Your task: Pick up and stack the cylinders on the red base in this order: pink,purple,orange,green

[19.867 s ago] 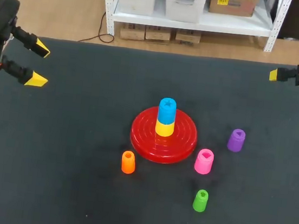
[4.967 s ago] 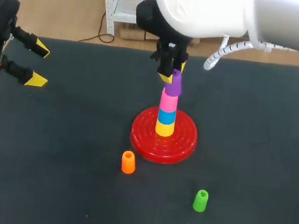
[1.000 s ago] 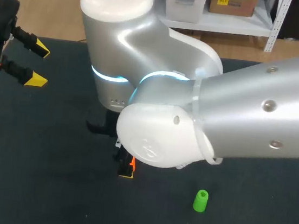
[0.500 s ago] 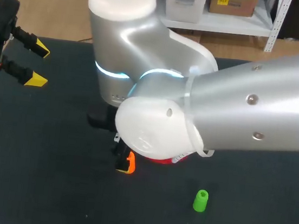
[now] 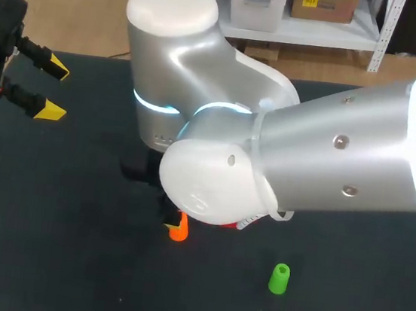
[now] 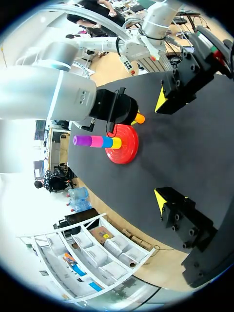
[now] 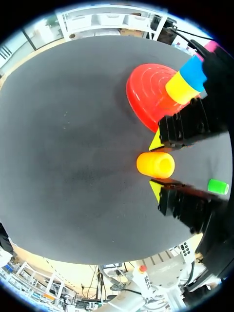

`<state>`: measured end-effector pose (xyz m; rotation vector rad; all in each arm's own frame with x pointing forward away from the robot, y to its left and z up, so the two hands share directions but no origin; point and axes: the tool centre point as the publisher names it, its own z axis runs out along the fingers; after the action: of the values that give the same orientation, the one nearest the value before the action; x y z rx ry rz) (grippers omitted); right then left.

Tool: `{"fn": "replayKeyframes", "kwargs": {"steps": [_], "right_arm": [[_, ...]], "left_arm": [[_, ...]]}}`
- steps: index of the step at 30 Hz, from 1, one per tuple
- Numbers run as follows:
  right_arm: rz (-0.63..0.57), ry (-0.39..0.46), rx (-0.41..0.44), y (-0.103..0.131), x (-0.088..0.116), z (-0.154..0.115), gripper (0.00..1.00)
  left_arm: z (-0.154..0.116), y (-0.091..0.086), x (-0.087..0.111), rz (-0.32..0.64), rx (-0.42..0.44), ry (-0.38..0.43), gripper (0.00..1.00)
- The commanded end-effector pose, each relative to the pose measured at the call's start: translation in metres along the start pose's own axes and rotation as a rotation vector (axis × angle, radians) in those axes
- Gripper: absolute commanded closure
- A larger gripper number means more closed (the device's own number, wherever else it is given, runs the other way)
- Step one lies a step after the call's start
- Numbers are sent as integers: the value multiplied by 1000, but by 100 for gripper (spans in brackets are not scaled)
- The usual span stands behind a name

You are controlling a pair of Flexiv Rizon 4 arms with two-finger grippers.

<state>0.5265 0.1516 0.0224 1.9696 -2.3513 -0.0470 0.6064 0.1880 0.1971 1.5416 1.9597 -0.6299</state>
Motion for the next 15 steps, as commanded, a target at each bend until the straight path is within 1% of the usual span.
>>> {"fn": "replayKeyframes", "kwargs": {"steps": [1,3,6,7,10,12,15], "right_arm": [[15,8,-8,-4,-1,-6,100],[42,14,-8,-8,1,-16,100],[68,30,12,-14,5,-41,100],[78,24,22,-17,7,-52,100],[106,42,42,-26,12,-86,100],[135,36,61,-34,15,-112,100],[180,-3,100,-44,21,-152,100]], "left_arm": [[0,0,2,4,-1,-5,0],[0,0,2,4,-1,-5,0],[0,0,2,4,-1,-5,0],[0,0,2,4,-1,-5,0],[0,0,2,4,-1,-5,0],[0,0,2,4,-1,-5,0],[0,0,2,4,-1,-5,0]]}}
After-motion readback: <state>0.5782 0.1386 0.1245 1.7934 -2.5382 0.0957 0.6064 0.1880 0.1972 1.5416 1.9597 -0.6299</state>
